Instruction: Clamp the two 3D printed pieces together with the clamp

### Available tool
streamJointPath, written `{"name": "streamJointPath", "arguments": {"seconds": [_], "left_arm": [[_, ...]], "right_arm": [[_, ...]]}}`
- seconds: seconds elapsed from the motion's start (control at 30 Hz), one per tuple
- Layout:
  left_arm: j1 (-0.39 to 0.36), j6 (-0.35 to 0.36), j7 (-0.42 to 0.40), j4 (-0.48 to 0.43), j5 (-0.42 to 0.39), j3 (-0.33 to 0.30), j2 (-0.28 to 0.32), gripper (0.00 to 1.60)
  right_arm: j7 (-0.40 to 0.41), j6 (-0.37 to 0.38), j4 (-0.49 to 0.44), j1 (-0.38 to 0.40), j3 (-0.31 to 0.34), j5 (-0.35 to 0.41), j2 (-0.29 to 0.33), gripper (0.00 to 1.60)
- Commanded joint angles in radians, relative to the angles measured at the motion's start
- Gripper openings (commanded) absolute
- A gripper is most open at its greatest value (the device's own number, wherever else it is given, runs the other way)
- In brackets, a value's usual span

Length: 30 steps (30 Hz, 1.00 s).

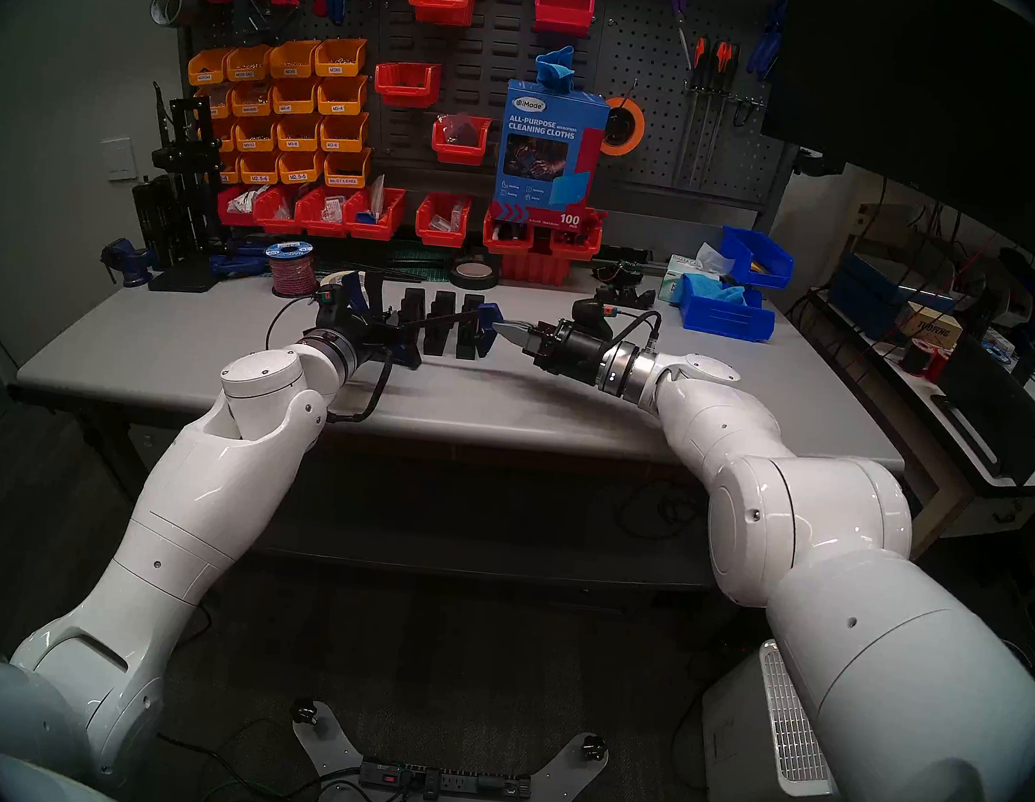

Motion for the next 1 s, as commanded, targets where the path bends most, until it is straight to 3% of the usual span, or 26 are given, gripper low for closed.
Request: {"name": "streamJointPath", "arguments": {"seconds": [0.0, 0.97], "left_arm": [[-0.01, -0.018, 0.007, -0.039, 0.006, -0.026, 0.017, 0.0], [-0.03, -0.059, 0.018, -0.067, 0.027, -0.027, 0.034, 0.0]], "right_arm": [[-0.003, 0.001, -0.023, 0.051, 0.013, 0.011, 0.006, 0.0], [-0.004, -0.001, -0.022, 0.051, 0.018, 0.003, 0.005, 0.0]]}}
